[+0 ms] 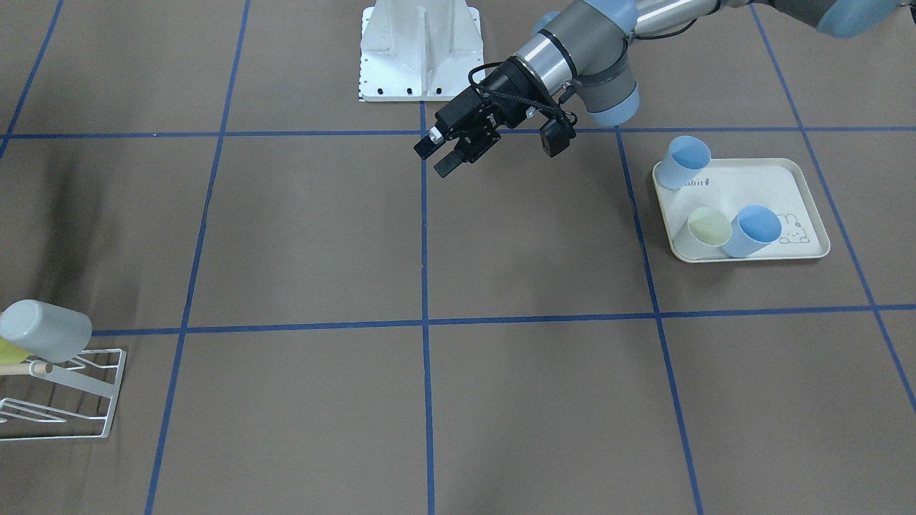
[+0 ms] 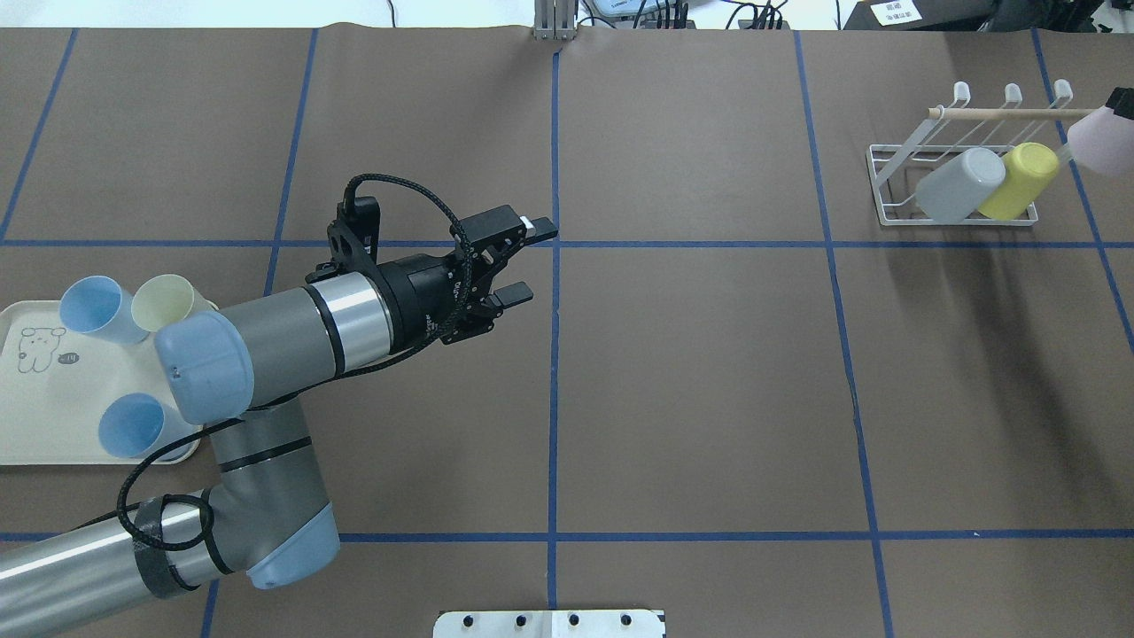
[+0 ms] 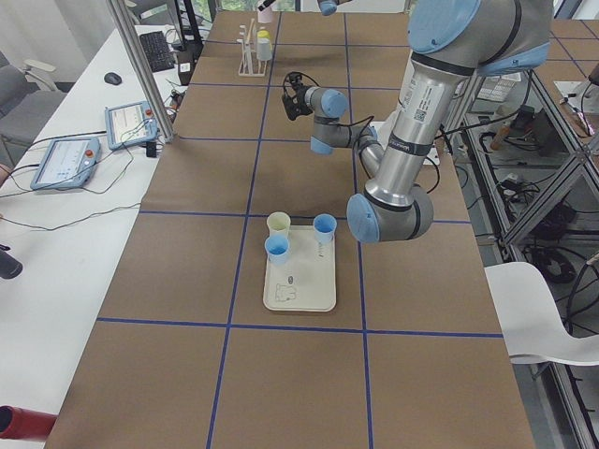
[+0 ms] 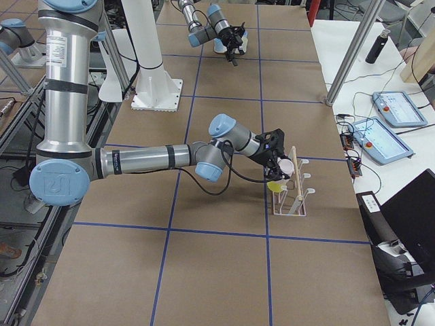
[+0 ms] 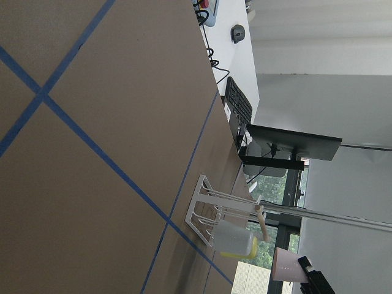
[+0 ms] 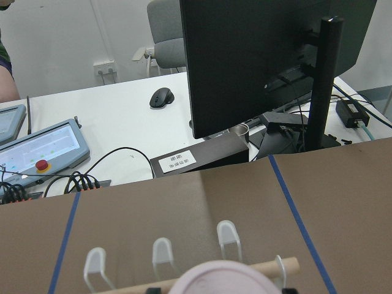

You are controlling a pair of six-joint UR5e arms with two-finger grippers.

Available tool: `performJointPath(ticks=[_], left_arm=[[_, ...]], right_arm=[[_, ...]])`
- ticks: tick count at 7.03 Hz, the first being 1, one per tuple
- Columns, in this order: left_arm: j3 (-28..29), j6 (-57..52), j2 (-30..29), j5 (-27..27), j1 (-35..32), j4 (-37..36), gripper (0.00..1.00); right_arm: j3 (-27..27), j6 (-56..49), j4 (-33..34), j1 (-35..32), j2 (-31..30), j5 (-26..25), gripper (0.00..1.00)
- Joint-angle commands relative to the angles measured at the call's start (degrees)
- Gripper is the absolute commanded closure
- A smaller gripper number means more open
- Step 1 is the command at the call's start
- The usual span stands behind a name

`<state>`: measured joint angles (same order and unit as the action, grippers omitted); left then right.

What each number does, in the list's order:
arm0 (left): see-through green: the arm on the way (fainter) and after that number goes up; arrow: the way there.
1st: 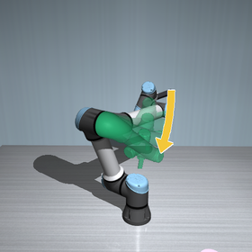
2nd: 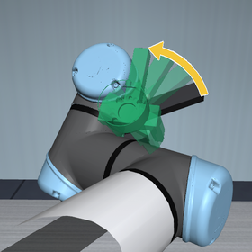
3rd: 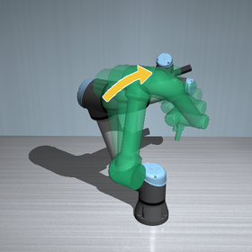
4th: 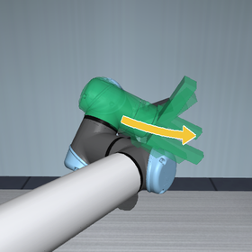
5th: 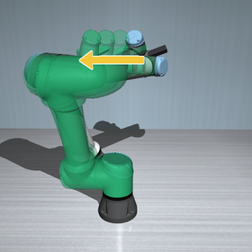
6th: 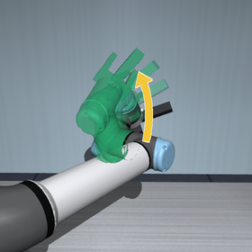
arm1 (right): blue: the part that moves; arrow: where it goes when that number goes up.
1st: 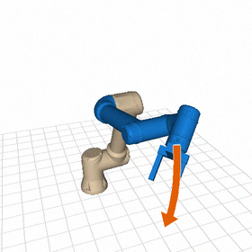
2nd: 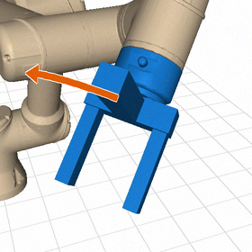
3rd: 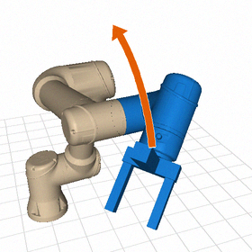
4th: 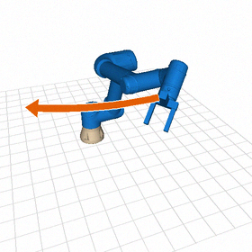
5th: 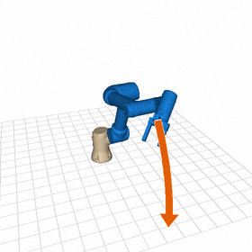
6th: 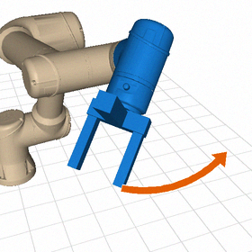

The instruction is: Transfer IKEA cup to right arm and place on rack

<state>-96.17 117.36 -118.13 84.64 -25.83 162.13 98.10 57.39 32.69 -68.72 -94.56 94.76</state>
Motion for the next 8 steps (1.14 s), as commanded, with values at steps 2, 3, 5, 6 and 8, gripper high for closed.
performJointPath(ticks=[2, 3, 5, 6, 8], left_arm=[[0.0, 0.0, 0.5, -0.1, 0.0, 0.0, 0.0], [0.0, 0.1, 0.5, 0.0, 0.1, 0.0, 0.0], [0.0, 0.0, 0.5, 0.0, 0.1, 0.0, 0.0], [0.0, 0.0, 0.5, 0.0, 0.1, 0.0, 0.0], [0.0, 0.0, 0.5, 0.0, 0.0, 0.0, 0.0]], right_arm=[[-4.5, -0.3, -0.1, -0.2, 2.3, -0.3, 0.77], [-4.9, -0.3, -0.2, -0.2, 2.3, -0.3, 0.77], [-6.2, -0.3, -0.2, -0.2, 2.3, -0.4, 0.77], [-6.6, -0.3, -0.2, -0.2, 2.3, -0.4, 0.77], [-7.2, -0.3, -0.3, -0.1, 2.3, -0.5, 0.77]])
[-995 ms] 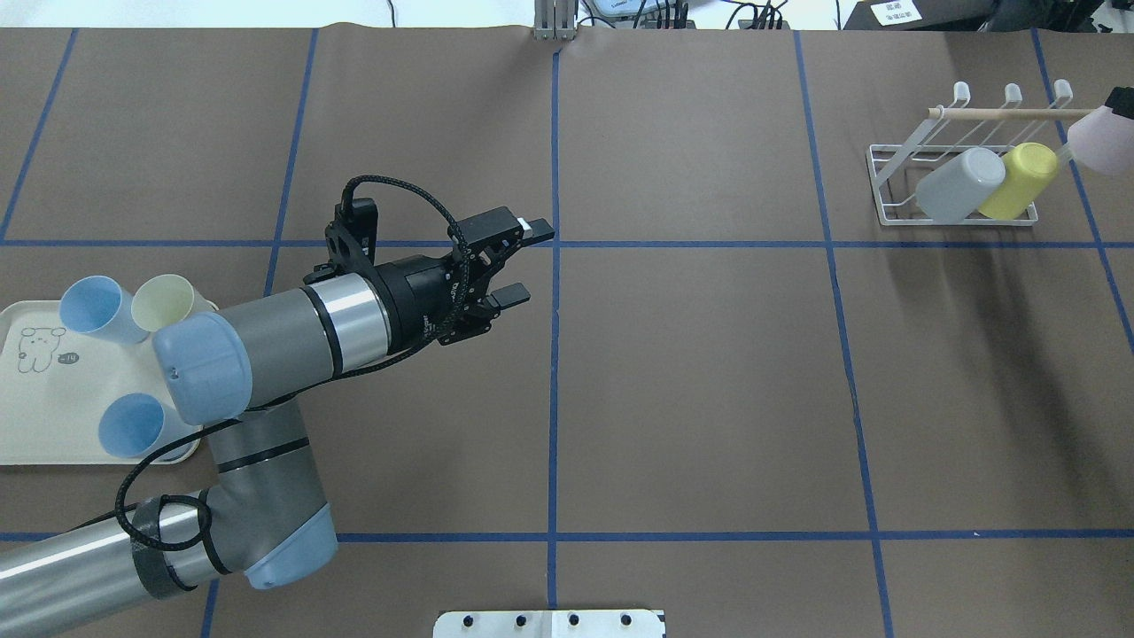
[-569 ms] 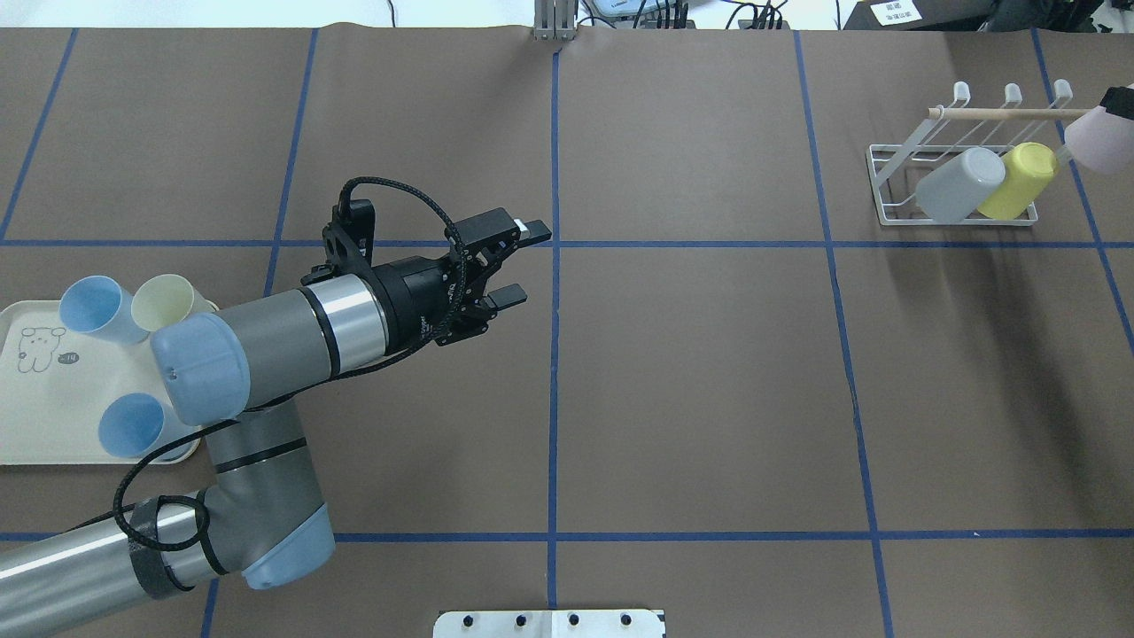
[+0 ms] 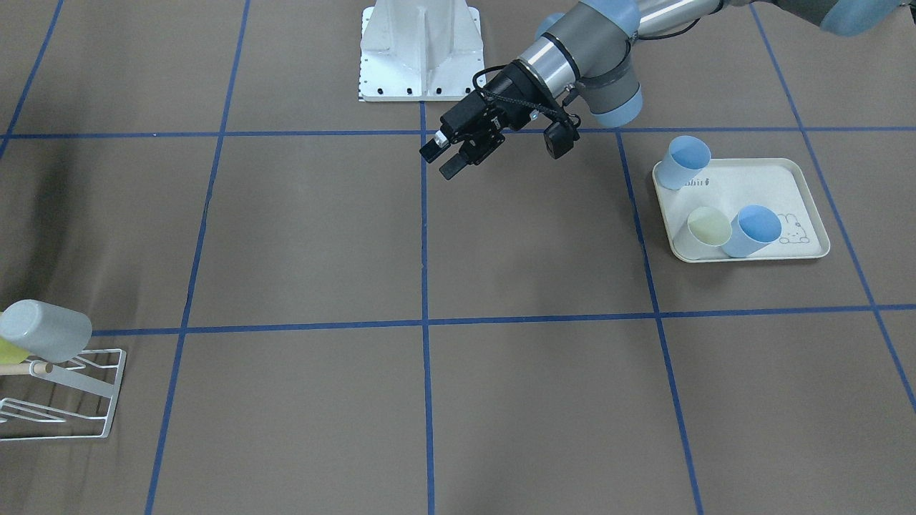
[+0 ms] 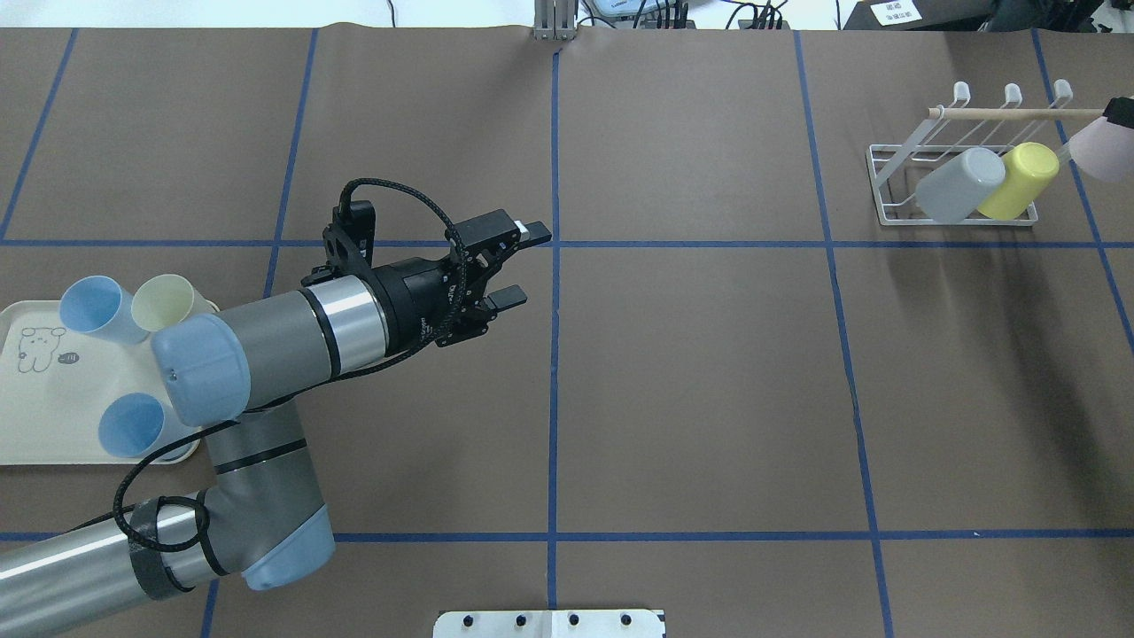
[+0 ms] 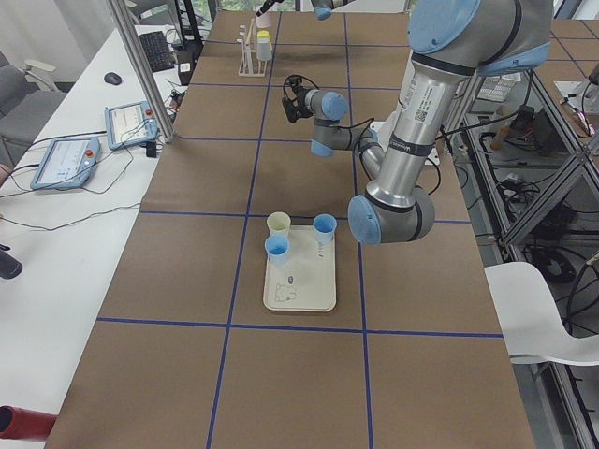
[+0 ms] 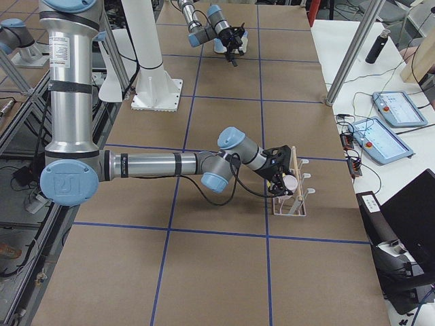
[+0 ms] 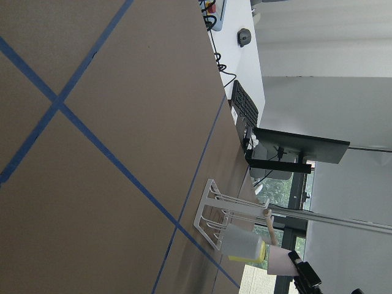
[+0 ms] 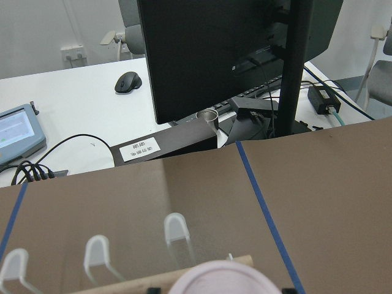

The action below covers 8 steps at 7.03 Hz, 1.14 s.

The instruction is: Transfer IKEA cup to right arm and place on rack

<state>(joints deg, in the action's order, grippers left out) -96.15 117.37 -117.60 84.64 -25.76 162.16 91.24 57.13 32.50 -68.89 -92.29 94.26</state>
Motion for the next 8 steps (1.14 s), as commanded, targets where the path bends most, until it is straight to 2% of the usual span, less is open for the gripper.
performJointPath(ticks=[1, 3, 8], left_arm=[[0.0, 0.0, 0.0, 0.0, 0.0, 0.0, 0.0], [0.0, 0.0, 0.0, 0.0, -0.1, 0.0, 0.0], [0.0, 0.0, 0.0, -0.1, 0.0, 0.0, 0.0]], right_arm=[[-0.9, 0.0, -0.1, 0.1, 0.0, -0.6, 0.76], [-1.9, 0.0, -0.1, 0.2, 0.0, -3.1, 0.73], [-0.9, 0.4, 0.0, 0.4, 1.5, -3.1, 0.73]])
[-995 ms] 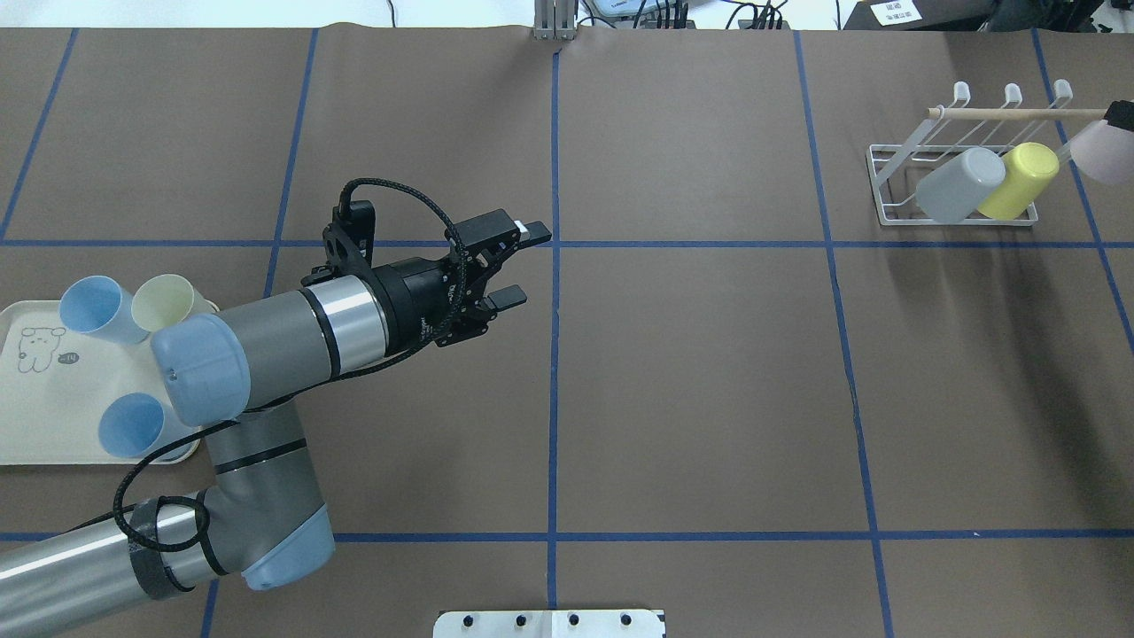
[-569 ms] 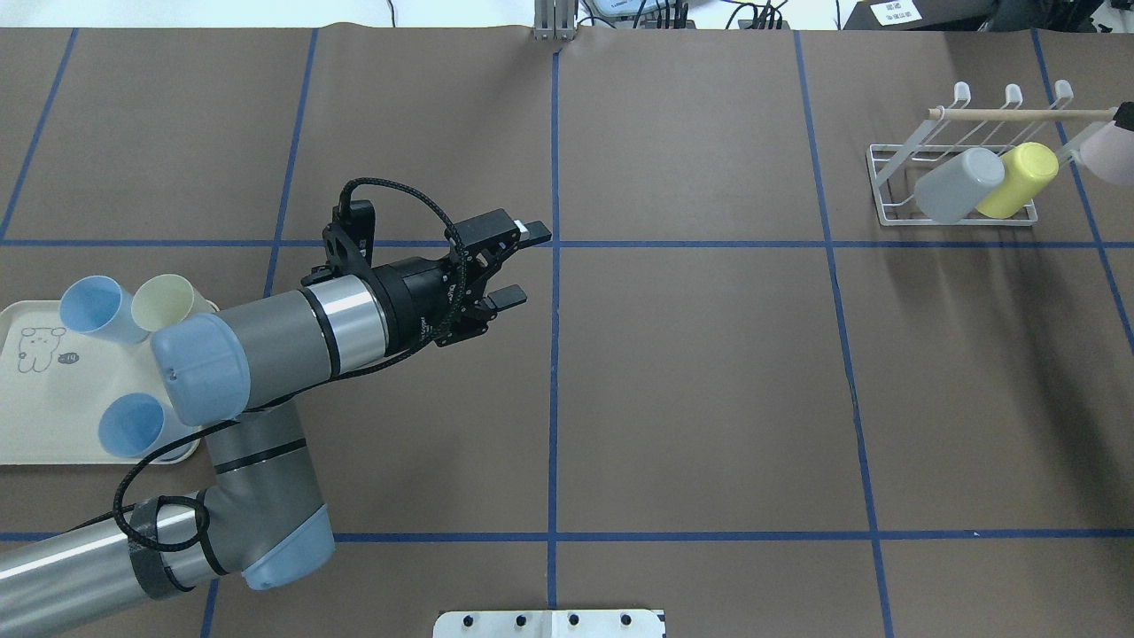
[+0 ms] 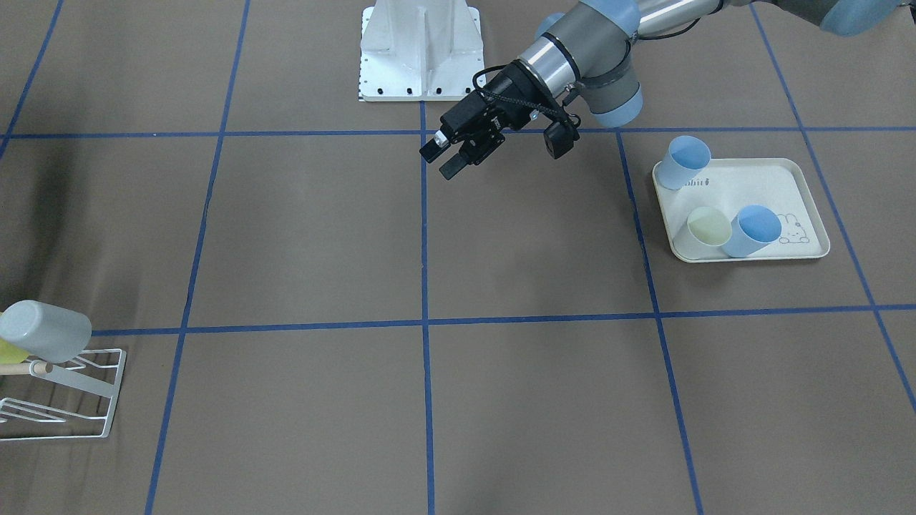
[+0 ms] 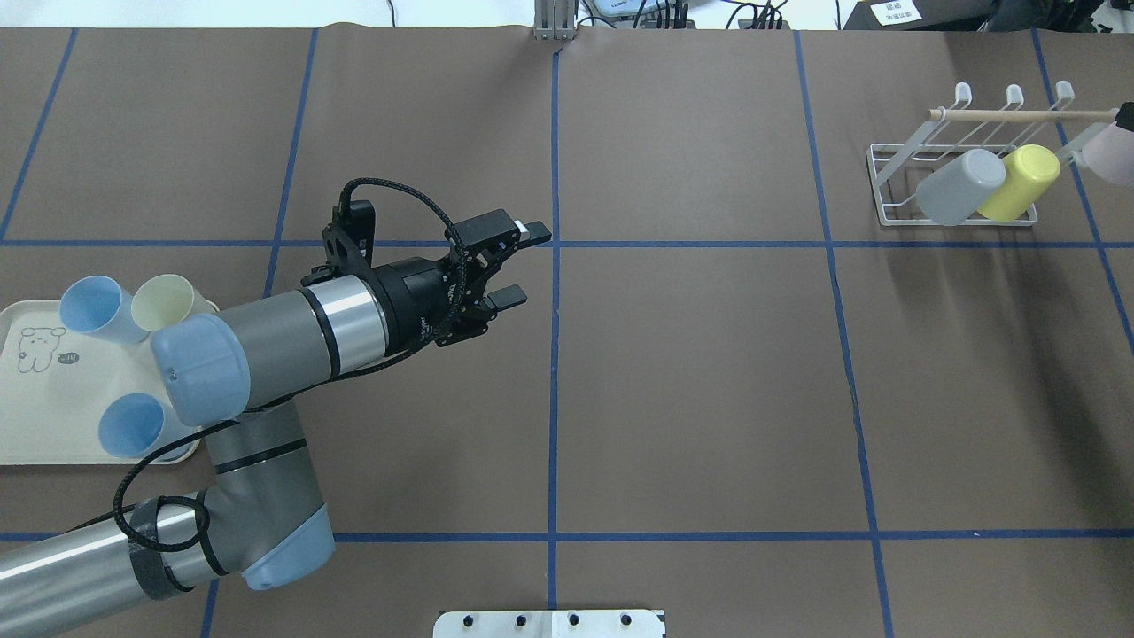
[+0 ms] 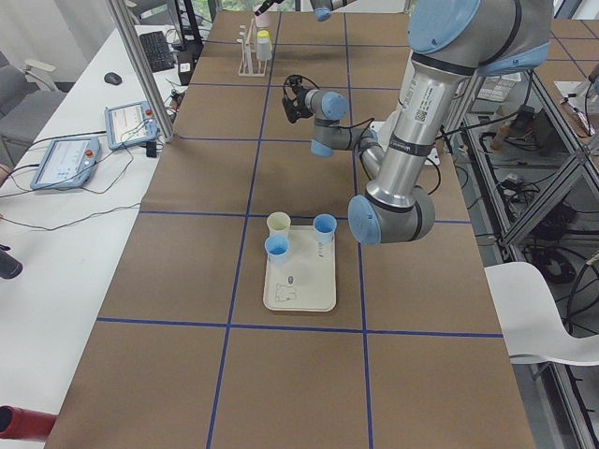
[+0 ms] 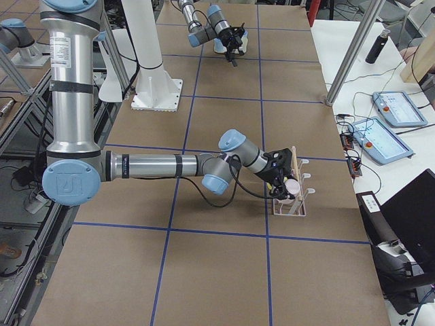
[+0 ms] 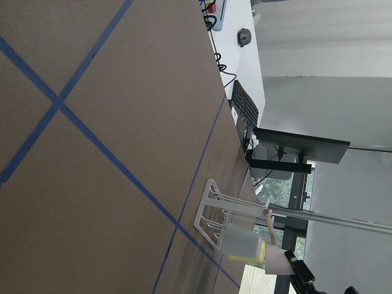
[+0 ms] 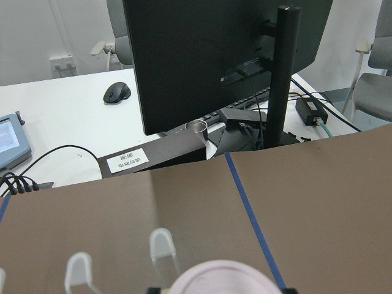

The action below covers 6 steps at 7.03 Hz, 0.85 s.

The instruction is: Transfer IKEA cup to right arm and place on rack

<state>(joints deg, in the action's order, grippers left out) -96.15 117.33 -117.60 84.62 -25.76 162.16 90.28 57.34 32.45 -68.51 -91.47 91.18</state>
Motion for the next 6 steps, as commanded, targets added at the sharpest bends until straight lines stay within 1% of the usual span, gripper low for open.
performJointPath(ticks=[1, 6], left_arm=[[0.1, 0.0, 0.0, 0.0, 0.0, 0.0, 0.0], [0.6, 0.0, 0.0, 0.0, 0.0, 0.0, 0.0]], right_arm=[[-0.5, 0.6, 0.1, 0.0, 0.8, -0.1, 0.73], [-1.1, 0.5, 0.0, 1.7, 0.7, -0.5, 0.69]])
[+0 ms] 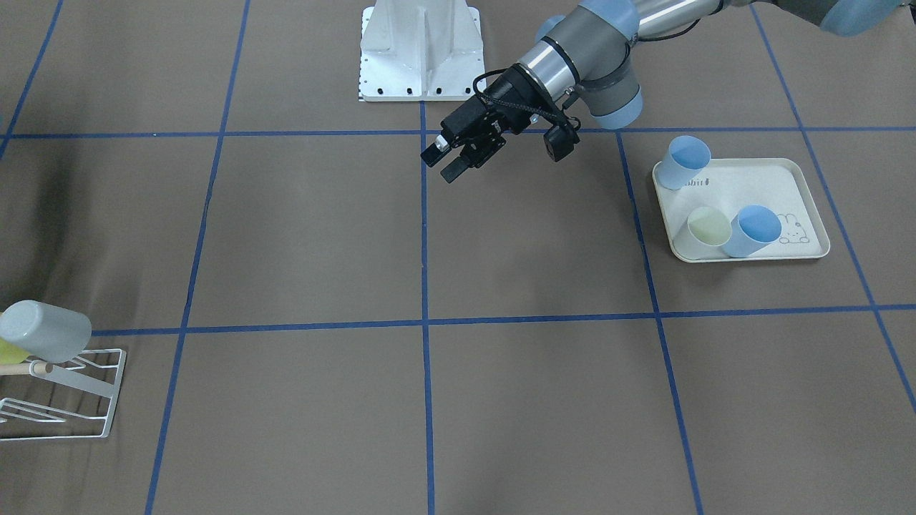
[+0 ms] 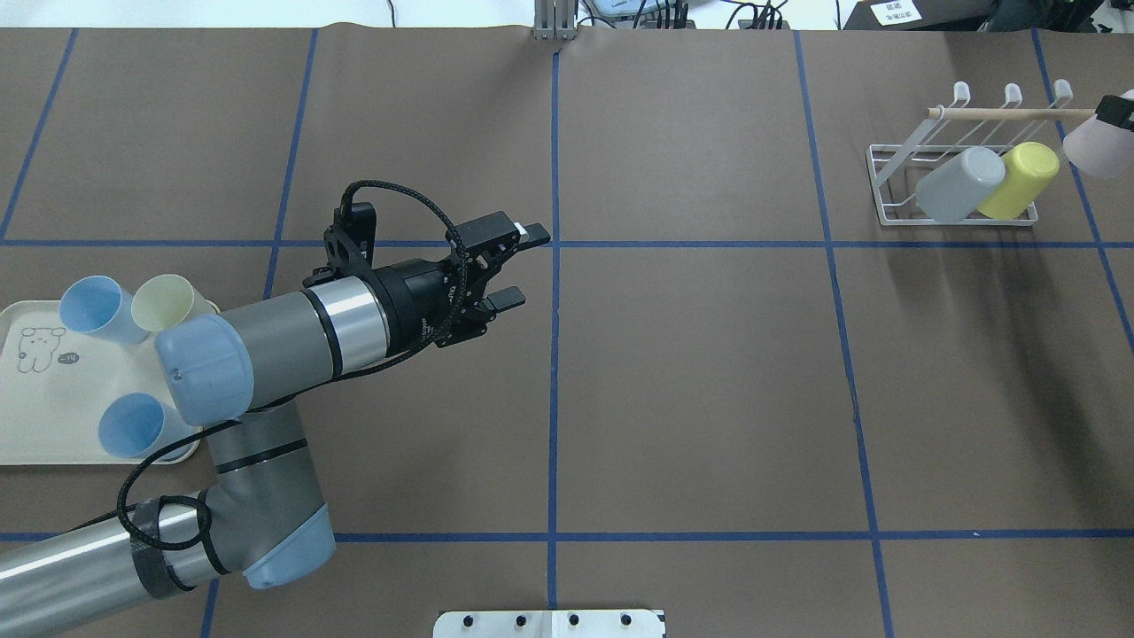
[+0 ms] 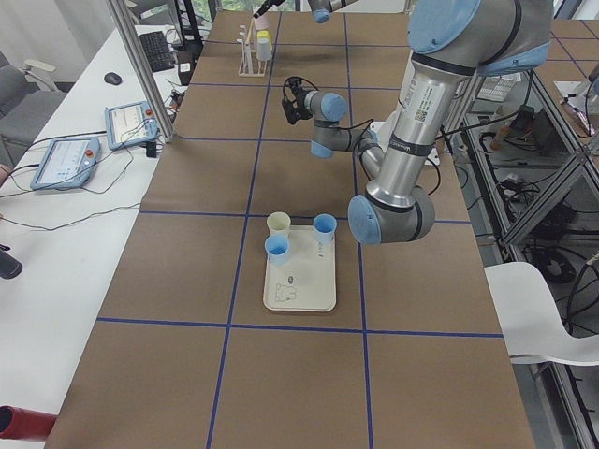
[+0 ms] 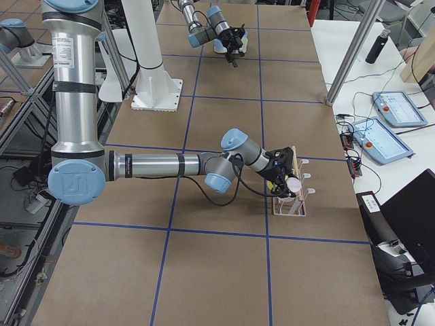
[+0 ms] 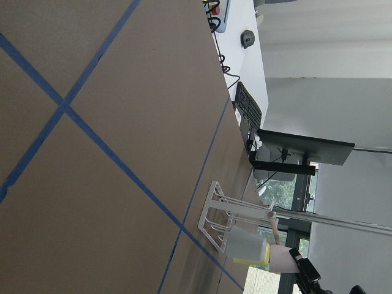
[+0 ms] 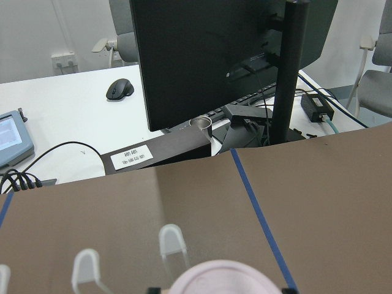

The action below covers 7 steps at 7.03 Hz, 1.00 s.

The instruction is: Transfer IKEA cup to right arm and place on rack

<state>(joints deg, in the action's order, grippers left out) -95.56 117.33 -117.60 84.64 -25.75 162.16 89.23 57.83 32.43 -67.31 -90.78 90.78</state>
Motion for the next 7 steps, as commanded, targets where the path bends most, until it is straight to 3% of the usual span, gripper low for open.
performJointPath(ticks=[1, 2, 3, 7], left_arm=[[0.0, 0.0, 0.0, 0.0, 0.0, 0.0, 0.0], [0.0, 0.0, 0.0, 0.0, 0.0, 0.0, 0.0], [0.0, 0.0, 0.0, 0.0, 0.0, 0.0, 0.0], [-0.9, -5.6, 1.0, 0.0, -3.7, -0.2, 0.0]], right_arm=[[0.0, 0.0, 0.0, 0.5, 0.0, -0.1, 0.65], [-0.1, 0.0, 0.1, 0.9, 0.0, -0.3, 0.39], [-0.1, 0.1, 0.1, 2.0, 0.0, -2.8, 0.0], [-0.3, 0.1, 0.0, 4.0, 0.1, -3.7, 0.0]])
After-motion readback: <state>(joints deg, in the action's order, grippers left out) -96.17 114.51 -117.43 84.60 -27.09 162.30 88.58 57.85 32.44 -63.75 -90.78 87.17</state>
